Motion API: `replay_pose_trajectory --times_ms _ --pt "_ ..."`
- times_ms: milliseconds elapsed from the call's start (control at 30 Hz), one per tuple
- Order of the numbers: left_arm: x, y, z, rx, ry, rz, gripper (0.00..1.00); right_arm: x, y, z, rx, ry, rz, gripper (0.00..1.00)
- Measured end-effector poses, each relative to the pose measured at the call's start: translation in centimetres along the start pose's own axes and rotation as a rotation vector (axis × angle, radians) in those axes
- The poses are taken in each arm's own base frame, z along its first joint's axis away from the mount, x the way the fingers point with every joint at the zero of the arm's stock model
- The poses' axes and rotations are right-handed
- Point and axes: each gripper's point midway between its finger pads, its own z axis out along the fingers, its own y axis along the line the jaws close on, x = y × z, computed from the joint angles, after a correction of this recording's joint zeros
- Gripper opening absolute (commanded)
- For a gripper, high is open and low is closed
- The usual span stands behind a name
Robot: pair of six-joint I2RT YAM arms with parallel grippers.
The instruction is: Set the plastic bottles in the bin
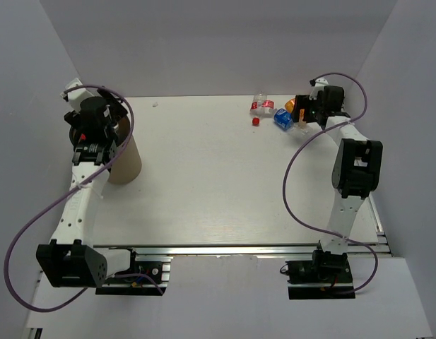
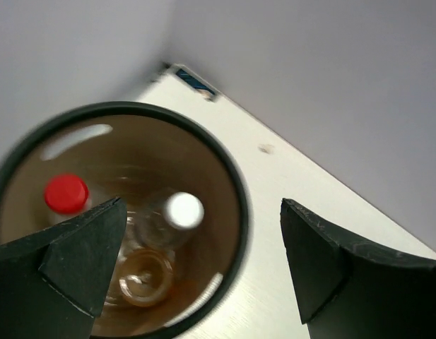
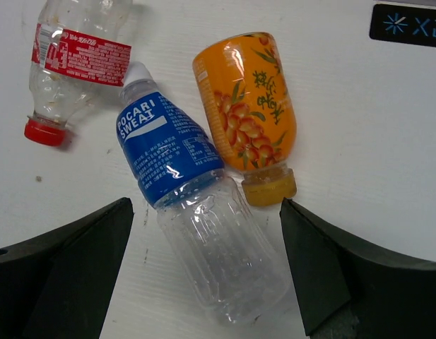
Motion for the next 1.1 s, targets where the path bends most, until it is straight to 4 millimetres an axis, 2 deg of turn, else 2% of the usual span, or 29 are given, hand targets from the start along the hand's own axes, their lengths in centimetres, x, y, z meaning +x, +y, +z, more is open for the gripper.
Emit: replay_pose_trajectory --times_ms 133,300,400,567,667,700,900,1000,1100 --pt "1.3 -3.6 -2.1 0.261 0.058 -0.01 0.98 -0.2 0.5 1.3 -0.062 0.011 -0.036 0.89" --pt "2.3 -8.6 -4.2 0.564 0.121 -0.031 0.98 2.5 0.9 1.8 -0.097 0.086 -0.04 0.89" --pt "3.7 -10.3 -4.2 0.647 0.172 -0.044 0.98 4.5 0.8 1.7 -0.096 0.133 -0.04 0.89" --pt "6.0 -11.8 -3.9 0.701 0.241 -0.056 0.98 8.3 0.9 1.2 -0.101 0.233 -0.045 0.87" --pt "7.0 -12.6 -4.2 0.723 0.272 -0.054 0.98 9.8 1.0 1.1 -0.099 0.267 -0.061 0.75" --pt "7.3 -12.9 -4.4 0.731 0.279 -0.054 0.98 9.8 0.9 1.1 -0.093 0.267 -0.065 0.66" --pt "9.9 -14.7 -4.8 0.766 0.335 -0.046 0.98 10.0 0.8 0.9 -0.083 0.258 -0.091 0.36" --pt "12.6 -16.1 -5.3 0.788 0.392 -0.022 0.98 10.5 1.7 -0.2 -0.101 0.263 -0.096 0.29" --pt "15.7 -17.9 -6.1 0.815 0.464 0.008 0.98 10.8 3.3 -2.5 -0.149 0.26 -0.103 0.28"
